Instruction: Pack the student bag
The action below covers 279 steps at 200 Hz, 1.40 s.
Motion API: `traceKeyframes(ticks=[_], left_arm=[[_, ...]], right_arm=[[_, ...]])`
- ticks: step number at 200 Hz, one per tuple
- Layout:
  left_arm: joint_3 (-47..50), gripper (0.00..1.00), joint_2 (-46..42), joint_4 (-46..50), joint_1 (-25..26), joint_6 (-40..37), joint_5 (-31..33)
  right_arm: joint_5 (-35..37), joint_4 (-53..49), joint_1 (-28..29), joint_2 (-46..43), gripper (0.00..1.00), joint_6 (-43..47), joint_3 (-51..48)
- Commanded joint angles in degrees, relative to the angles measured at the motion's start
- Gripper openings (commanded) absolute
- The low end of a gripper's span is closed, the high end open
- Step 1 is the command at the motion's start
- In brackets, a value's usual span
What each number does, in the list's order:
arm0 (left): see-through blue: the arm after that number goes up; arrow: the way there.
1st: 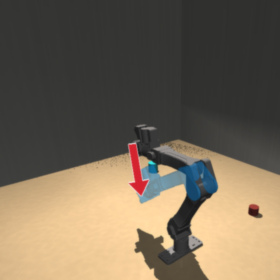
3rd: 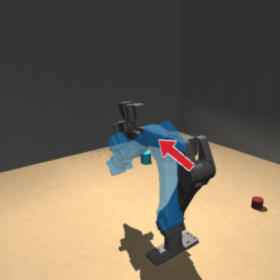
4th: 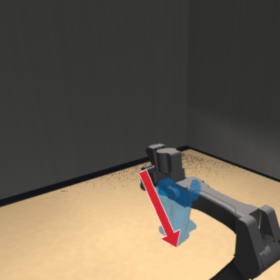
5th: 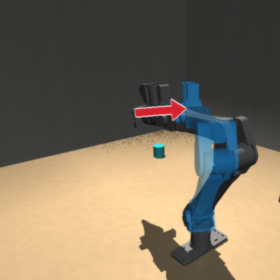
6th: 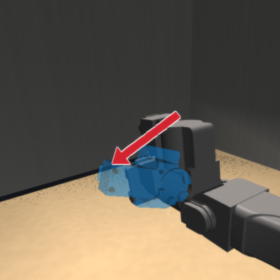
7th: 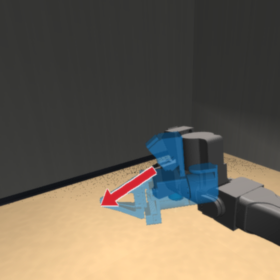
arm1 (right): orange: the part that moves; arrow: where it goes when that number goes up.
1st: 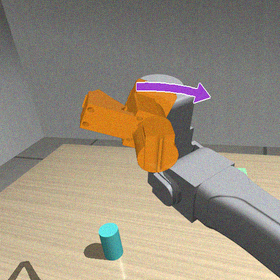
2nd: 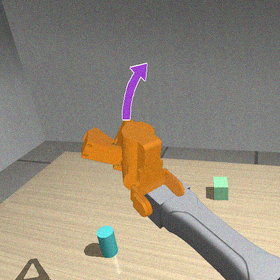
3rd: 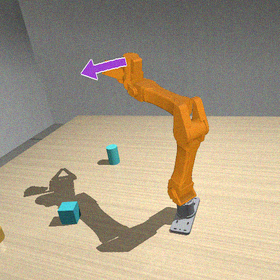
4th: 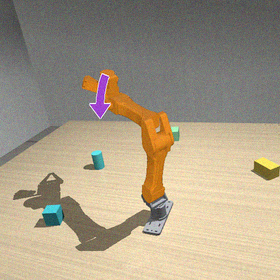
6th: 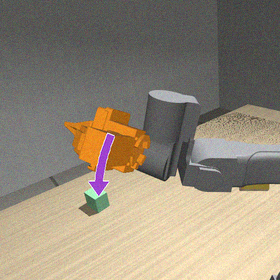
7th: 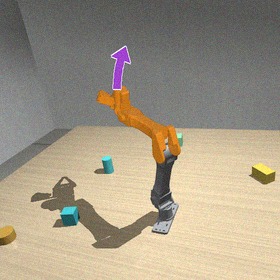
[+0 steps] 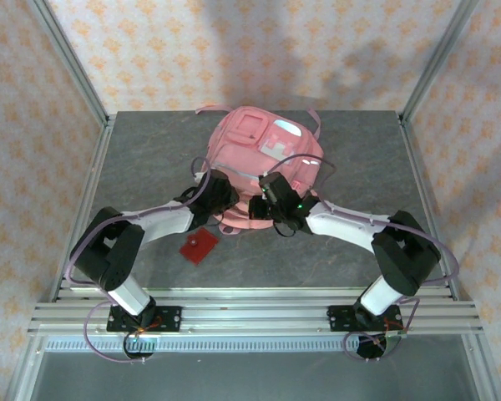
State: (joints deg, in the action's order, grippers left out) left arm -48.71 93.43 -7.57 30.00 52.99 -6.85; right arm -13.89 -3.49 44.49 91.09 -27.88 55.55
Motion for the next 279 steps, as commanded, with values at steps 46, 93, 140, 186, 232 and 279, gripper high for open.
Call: traceKeyframes(ticks=[46,93,140,186,232,279], left_arm=[[0.32,0.00,-1.82,-1.13,-1.82,-0.85,2.55],[3.52,0.00,-5.35,-1.33,-4.93,-2.00,1.67],[3.79,0.00,-6.50,-1.26,-6.53,-2.69,0.79],[3.04,0.00,-5.02,-3.11,-6.27,-2.72,-3.25],[1.53,0.00,-6.53,-3.94,-5.16,-1.13,-7.25],[0.95,0.00,-7.87,-4.85,-2.10,0.33,-8.06]], right_arm=[[7.51,-2.81,-3.85,-2.89,0.00,2.42,-4.28],[11.49,-3.26,-10.10,-5.90,0.00,2.78,-9.13],[10.32,-2.38,-13.39,-5.83,0.00,4.42,-8.15],[-0.06,2.99,-10.35,-8.67,0.00,5.03,-10.16],[-4.37,3.46,-3.73,-3.94,0.42,1.14,-3.80],[-6.09,4.96,-1.83,2.85,0.51,-5.53,0.72]])
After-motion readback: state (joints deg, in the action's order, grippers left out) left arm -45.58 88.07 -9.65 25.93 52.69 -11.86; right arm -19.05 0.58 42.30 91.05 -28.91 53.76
